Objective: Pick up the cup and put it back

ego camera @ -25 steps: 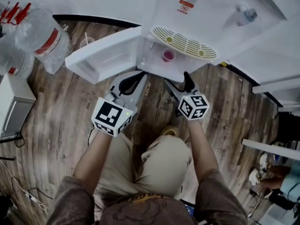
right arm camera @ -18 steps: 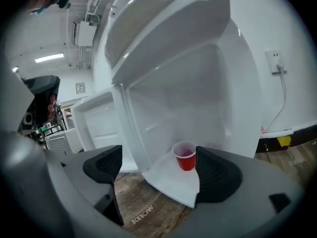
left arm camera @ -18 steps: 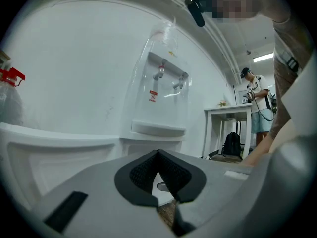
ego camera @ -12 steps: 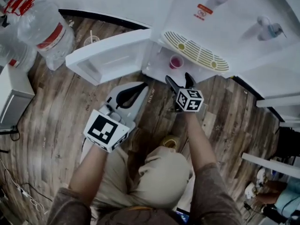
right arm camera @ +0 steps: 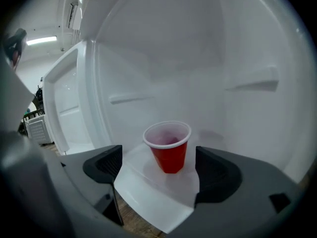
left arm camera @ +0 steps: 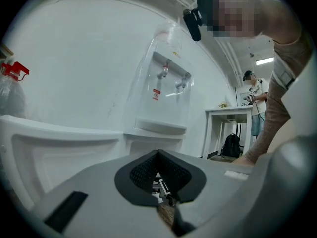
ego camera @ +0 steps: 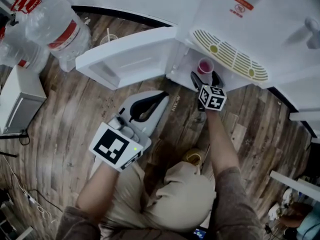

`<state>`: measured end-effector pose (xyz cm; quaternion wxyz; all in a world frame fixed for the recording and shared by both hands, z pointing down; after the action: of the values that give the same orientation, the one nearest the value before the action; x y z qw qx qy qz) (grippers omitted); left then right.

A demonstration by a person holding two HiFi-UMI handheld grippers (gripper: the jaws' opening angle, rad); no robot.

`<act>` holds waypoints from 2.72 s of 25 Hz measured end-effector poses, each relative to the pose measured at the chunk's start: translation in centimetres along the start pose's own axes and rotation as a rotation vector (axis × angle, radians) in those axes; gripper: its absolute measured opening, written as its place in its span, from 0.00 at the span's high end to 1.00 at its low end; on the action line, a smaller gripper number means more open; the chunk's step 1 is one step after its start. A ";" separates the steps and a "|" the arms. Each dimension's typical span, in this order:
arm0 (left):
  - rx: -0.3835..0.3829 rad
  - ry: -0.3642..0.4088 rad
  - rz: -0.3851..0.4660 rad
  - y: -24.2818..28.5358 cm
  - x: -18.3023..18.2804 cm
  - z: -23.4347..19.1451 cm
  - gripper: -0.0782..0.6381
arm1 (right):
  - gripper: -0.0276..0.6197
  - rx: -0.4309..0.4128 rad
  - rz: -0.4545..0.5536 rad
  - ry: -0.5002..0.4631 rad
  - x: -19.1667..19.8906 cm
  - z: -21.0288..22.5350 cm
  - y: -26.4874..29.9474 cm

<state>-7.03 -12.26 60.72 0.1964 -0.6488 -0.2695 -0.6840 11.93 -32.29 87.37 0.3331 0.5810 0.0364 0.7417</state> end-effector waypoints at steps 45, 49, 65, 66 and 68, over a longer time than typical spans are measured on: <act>0.157 -0.034 -0.090 6.4 5.3 1.3 0.89 | 0.52 -0.082 0.047 -0.090 -4.7 -3.4 -7.3; 0.170 -0.042 -0.083 6.9 5.4 1.6 0.89 | 0.52 -0.117 0.047 -0.118 -5.7 -4.8 -10.6; 0.211 -0.032 -0.050 6.5 4.8 2.7 0.89 | 0.52 -0.173 0.071 -0.138 -7.5 -7.9 -23.0; 0.214 -0.030 -0.049 6.5 4.8 2.8 0.89 | 0.52 -0.172 0.076 -0.132 -7.6 -7.9 -23.6; 0.219 -0.028 -0.047 6.5 4.7 3.0 0.89 | 0.52 -0.167 0.081 -0.127 -7.6 -8.1 -24.8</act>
<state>-1.05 -15.10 66.18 0.2460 -0.6264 -0.3604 -0.6459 16.77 -14.43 67.47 0.3515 0.5981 -0.0702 0.7168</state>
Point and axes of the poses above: the fingertips, and each gripper's own axes: y forward along the fingers, z to its right, x out of its underside, the point moved 4 cm from there along -y, backward along the fingers, and after that the axes turned 12 degrees about y, right-handed, at the moved point
